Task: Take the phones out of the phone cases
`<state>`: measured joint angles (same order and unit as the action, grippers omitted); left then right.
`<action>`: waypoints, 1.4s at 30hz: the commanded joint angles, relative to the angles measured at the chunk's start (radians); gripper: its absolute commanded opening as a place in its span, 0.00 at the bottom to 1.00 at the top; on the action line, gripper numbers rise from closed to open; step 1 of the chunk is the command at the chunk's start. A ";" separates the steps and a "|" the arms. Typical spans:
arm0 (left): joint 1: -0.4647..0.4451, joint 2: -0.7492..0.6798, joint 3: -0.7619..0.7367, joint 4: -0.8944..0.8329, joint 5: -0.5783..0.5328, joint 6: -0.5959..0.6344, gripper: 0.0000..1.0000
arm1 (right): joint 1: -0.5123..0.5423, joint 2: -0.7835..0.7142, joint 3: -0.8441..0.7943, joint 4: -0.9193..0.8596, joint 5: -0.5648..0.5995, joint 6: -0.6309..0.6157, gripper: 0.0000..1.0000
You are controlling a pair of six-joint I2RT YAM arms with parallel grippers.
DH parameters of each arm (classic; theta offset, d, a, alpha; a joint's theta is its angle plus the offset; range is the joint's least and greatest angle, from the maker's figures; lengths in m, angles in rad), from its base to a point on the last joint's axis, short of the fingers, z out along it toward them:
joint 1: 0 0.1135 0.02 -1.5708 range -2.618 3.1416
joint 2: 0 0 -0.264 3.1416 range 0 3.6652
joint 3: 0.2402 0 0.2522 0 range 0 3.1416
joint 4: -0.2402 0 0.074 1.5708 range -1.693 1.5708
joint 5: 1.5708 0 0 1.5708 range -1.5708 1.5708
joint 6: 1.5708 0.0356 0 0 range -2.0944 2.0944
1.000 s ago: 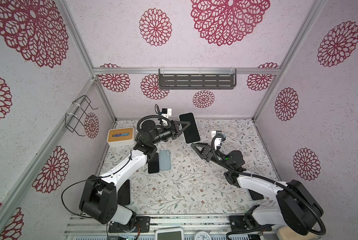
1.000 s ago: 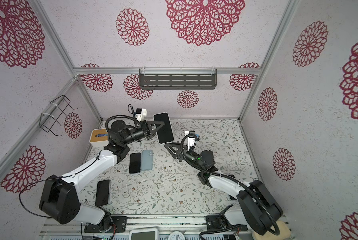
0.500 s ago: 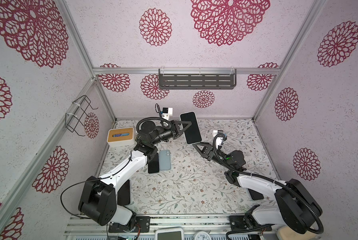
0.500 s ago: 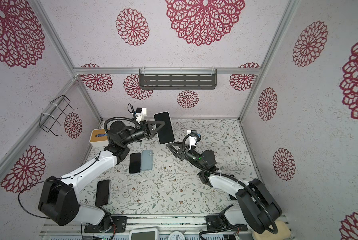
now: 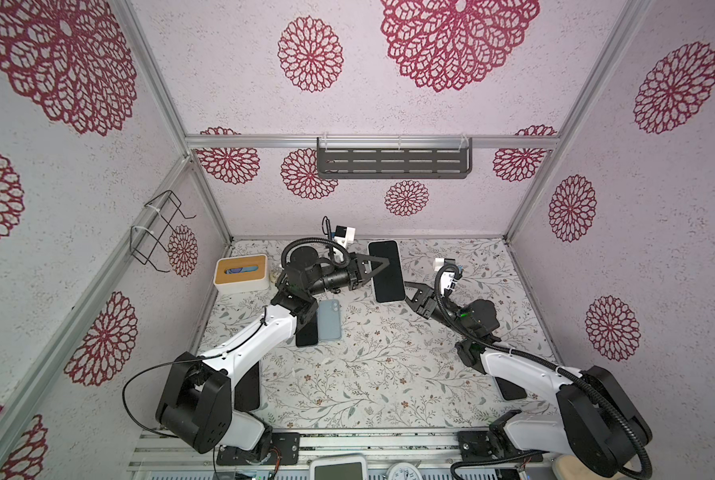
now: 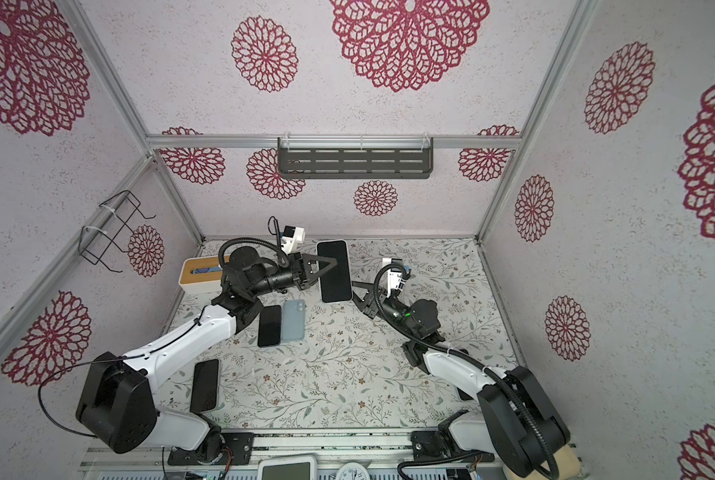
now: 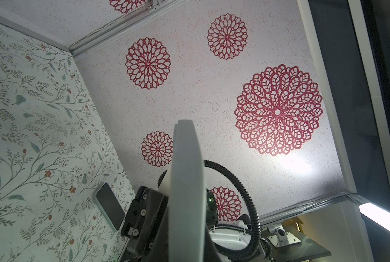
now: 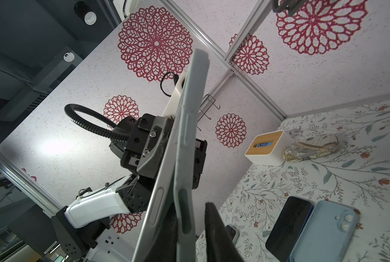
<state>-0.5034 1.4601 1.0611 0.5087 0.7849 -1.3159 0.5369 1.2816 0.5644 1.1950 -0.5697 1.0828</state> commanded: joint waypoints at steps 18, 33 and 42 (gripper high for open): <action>-0.042 0.017 0.067 -0.499 -0.227 0.454 0.95 | -0.004 -0.244 -0.123 -0.488 0.137 -0.008 0.00; -0.409 -0.035 0.144 -0.947 -0.788 1.045 0.94 | -0.003 -0.220 -0.153 -0.542 0.182 0.025 0.00; -0.514 0.075 0.220 -1.026 -1.059 1.151 0.86 | -0.003 -0.212 -0.165 -0.511 0.166 0.042 0.00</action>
<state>-1.0035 1.5112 1.2453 -0.4889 -0.1455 -0.2340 0.5346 1.0809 0.3851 0.5697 -0.3965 1.1049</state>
